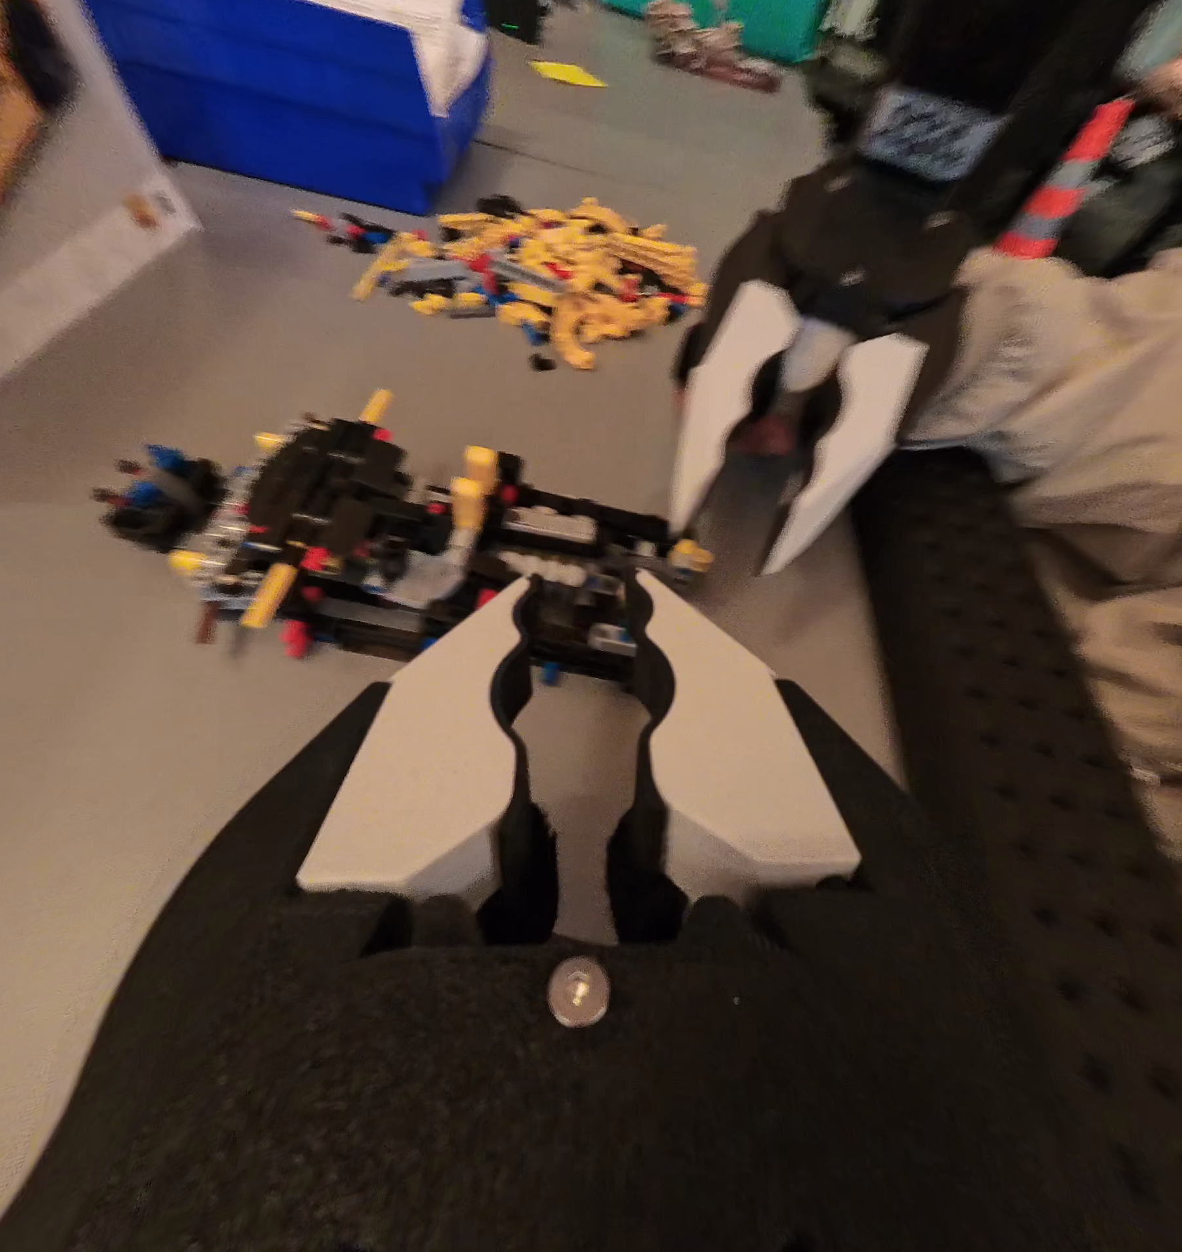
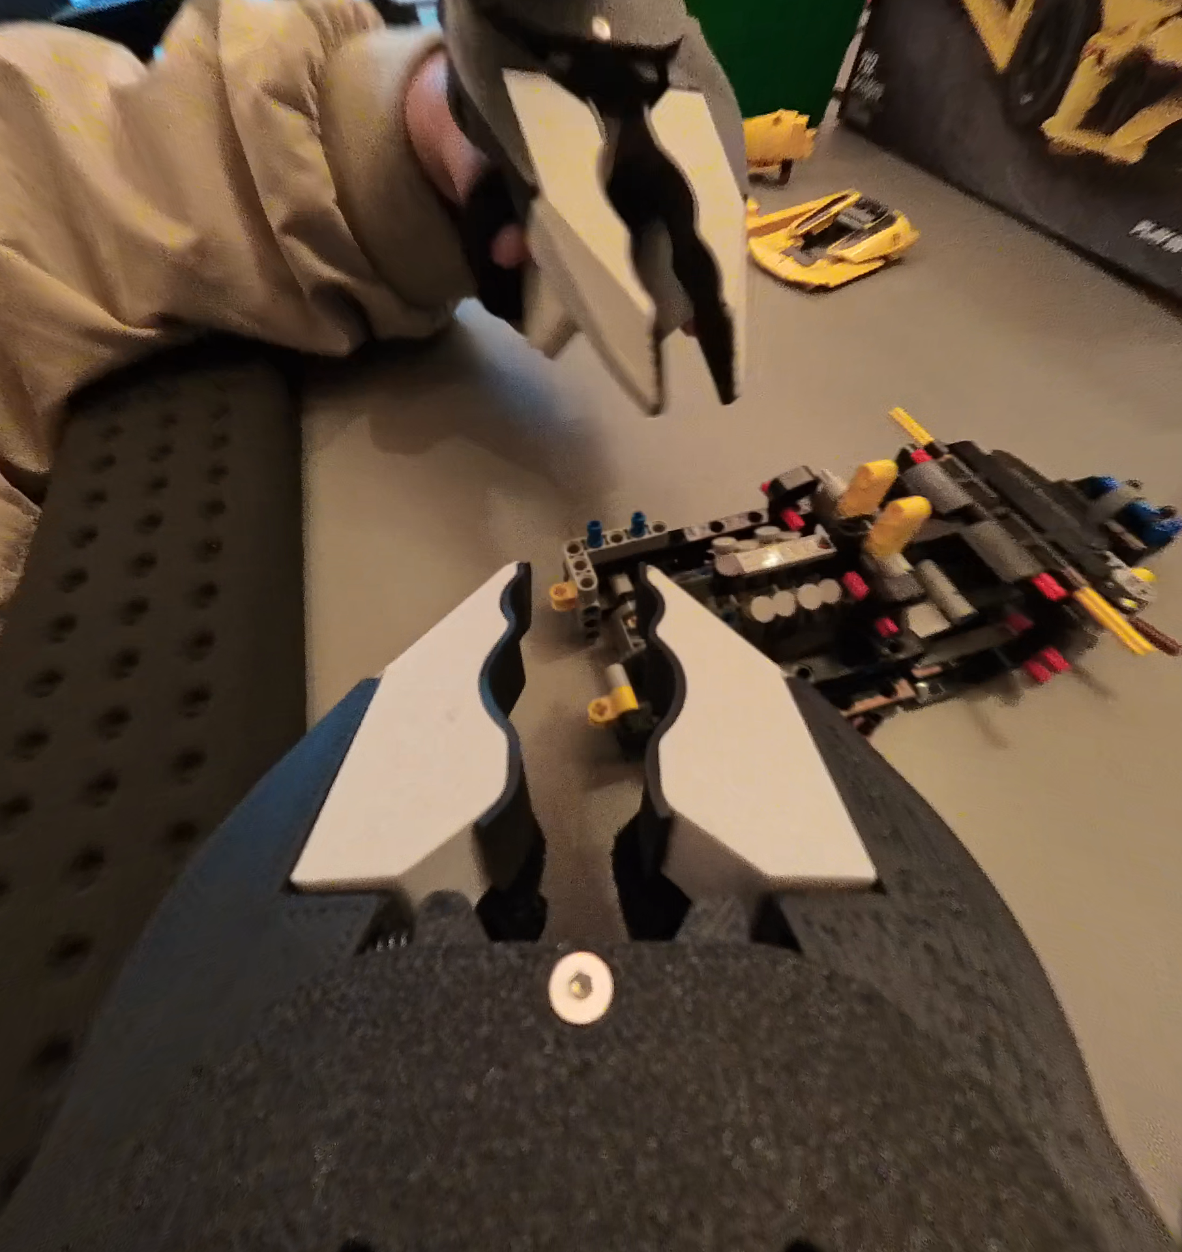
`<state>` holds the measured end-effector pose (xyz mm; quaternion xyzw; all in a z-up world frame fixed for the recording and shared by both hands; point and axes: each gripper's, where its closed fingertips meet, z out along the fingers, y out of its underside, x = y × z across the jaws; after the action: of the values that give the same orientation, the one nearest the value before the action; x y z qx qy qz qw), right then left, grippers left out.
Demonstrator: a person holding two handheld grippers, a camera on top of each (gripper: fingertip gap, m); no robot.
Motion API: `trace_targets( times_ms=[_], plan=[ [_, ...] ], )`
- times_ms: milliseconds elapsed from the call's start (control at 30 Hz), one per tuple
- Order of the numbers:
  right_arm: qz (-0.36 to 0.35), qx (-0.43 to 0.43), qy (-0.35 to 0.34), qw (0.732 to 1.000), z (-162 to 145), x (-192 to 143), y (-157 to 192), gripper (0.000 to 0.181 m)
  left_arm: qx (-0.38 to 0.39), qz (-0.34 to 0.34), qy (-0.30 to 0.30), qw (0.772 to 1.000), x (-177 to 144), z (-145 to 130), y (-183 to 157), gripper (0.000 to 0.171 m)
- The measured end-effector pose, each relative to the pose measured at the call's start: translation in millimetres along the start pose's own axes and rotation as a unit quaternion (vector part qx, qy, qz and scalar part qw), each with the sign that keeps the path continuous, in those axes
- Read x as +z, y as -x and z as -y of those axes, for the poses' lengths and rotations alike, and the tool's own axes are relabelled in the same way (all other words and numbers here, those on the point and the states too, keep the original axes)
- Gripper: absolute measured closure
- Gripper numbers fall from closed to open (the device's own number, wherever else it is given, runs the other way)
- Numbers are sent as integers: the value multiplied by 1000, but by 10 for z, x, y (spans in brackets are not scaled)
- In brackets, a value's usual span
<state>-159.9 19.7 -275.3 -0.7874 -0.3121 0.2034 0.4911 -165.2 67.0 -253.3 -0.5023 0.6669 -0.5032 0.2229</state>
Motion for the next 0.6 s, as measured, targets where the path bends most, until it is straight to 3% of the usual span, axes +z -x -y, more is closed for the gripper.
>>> trace_targets(
  times_ms=[100,233,367,467,600],
  plan=[
    [-5,0,11,1000,14,169,-30,150,23,2,30,999,-8,-192,-98,139],
    [-6,8,12,1000,46,256,-33,160,59,1,19,998,63,-251,-191,136],
    [-9,5,8,1000,50,293,-34,163,90,5,75,993,167,-433,-223,120],
    [-7,6,9,1000,55,300,-47,171,105,24,71,992,222,-425,-191,120],
    [-27,-20,32,999,89,292,-42,170,121,50,69,989,265,-390,-136,120]
  ],
)
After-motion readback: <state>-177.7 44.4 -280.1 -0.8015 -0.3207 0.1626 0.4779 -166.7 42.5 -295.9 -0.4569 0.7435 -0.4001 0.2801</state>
